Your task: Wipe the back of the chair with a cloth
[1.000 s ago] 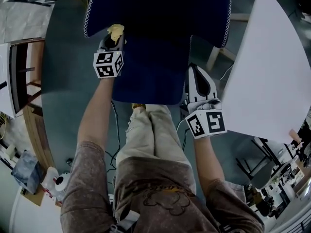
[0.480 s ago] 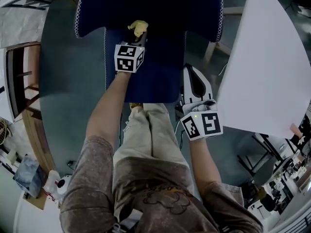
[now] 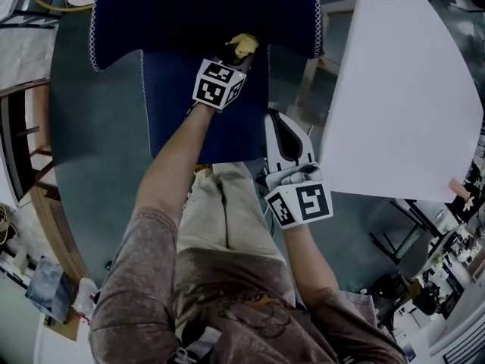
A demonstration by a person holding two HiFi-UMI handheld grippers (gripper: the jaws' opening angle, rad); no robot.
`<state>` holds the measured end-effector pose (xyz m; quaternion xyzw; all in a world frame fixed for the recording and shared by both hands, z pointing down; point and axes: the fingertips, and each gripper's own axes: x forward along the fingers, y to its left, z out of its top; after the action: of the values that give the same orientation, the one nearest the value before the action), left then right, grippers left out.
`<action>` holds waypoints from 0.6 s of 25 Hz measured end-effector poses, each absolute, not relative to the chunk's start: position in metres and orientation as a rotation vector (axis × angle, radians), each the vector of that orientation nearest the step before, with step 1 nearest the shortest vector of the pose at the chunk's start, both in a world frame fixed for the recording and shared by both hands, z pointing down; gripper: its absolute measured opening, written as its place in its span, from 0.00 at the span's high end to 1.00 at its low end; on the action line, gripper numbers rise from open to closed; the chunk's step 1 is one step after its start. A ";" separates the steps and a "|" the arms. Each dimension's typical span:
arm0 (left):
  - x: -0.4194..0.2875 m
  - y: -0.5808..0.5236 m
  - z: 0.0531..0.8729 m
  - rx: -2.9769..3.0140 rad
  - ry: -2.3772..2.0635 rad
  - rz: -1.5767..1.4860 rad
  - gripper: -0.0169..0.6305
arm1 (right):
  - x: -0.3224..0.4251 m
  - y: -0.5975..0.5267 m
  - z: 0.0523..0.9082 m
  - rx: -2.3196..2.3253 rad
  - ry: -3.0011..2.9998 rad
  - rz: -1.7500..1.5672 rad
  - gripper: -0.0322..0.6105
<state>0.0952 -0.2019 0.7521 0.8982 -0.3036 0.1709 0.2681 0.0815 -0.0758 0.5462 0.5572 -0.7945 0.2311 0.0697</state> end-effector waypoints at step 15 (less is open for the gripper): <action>0.149 -0.164 0.715 2.498 -0.431 0.431 0.87 | 0.092 -0.054 0.537 1.707 -2.381 0.720 0.91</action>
<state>0.1493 -0.1645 0.7147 0.9322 -0.1609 0.1610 0.2814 0.0917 -0.0541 0.5369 0.5648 -0.7876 0.2382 0.0624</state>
